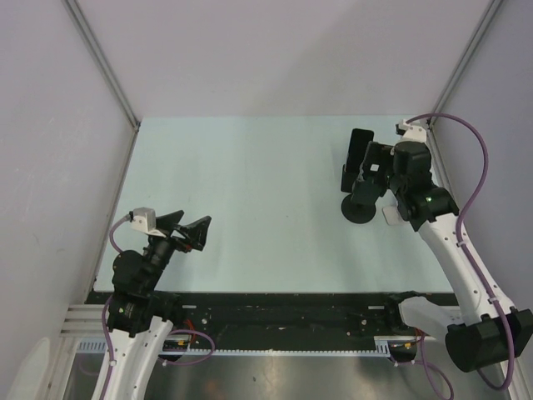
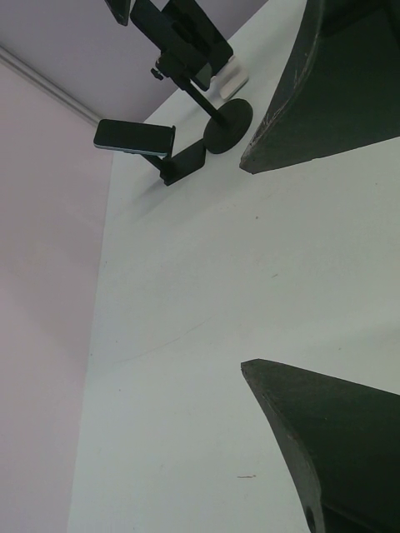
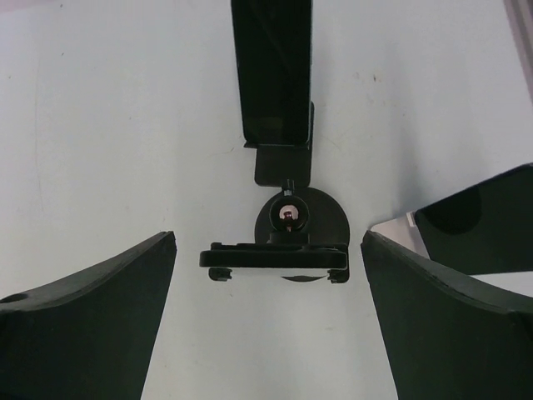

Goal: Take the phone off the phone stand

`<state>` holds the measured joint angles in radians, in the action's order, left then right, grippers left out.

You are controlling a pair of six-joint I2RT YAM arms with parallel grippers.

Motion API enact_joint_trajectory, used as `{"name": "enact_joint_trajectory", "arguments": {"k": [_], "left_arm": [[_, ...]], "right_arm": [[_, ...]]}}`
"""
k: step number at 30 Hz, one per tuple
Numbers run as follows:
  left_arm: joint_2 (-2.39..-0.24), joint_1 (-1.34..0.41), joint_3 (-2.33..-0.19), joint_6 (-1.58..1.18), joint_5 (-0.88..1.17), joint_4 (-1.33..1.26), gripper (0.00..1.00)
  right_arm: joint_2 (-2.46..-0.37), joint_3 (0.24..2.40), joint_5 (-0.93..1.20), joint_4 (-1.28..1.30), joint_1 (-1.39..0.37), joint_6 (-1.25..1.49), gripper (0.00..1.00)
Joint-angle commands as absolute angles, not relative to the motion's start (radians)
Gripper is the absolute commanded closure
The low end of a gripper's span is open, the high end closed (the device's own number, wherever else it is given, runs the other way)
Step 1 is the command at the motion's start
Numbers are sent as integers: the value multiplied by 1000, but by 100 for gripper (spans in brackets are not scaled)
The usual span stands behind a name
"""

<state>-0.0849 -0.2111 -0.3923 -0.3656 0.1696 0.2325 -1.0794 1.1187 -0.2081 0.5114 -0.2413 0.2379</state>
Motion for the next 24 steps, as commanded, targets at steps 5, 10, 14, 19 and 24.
{"name": "enact_joint_trajectory", "arguments": {"k": [5, 10, 14, 19, 24], "left_arm": [[-95, -215, -391, -356, 175, 219, 0], [-98, -216, -391, -356, 176, 221, 0], [-101, -215, -390, -356, 176, 218, 0], [-107, -216, -390, -357, 176, 219, 0], [-118, -219, -393, -357, 176, 218, 0]], "right_arm": [[-1057, 1105, -408, 460, -284, 347, 0], [-1075, 1066, -408, 424, -304, 357, 0], [-1088, 1040, -411, 394, -330, 359, 0], [-1097, 1006, -466, 370, -356, 364, 0], [-1088, 970, -505, 339, -362, 368, 5]]}}
